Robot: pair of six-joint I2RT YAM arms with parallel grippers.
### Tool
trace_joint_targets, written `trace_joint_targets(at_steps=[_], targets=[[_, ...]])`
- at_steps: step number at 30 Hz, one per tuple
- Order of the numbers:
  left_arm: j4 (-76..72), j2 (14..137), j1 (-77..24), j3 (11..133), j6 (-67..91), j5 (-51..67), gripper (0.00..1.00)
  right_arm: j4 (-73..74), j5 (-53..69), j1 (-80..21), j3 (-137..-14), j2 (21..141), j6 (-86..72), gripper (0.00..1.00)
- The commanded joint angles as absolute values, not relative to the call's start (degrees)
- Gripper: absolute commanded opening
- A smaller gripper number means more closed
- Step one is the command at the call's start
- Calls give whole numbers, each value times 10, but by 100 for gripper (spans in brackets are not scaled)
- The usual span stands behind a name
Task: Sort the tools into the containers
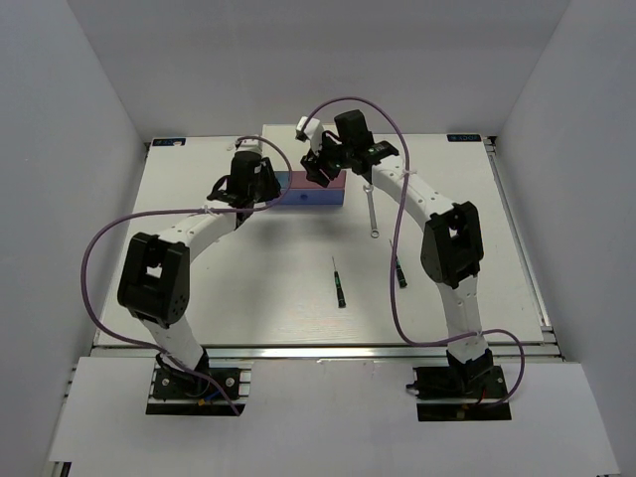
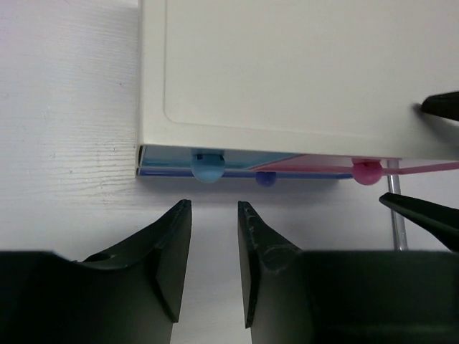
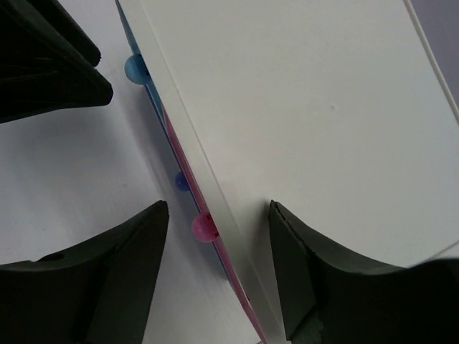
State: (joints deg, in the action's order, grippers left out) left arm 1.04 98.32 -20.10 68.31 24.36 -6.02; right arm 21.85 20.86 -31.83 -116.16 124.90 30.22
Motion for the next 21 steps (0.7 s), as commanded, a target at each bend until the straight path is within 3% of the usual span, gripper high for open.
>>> trace_joint_targets(at_steps=[1, 6, 21], targets=[[36, 994, -202, 726, 230, -83, 42, 189, 192, -317, -1182, 1250, 299, 62], [29, 1006, -202, 737, 223, -103, 39, 191, 200, -317, -1176, 1252, 294, 50], [11, 1064, -202, 785, 211, -96, 46, 204, 217, -316, -1169, 1256, 288, 45]])
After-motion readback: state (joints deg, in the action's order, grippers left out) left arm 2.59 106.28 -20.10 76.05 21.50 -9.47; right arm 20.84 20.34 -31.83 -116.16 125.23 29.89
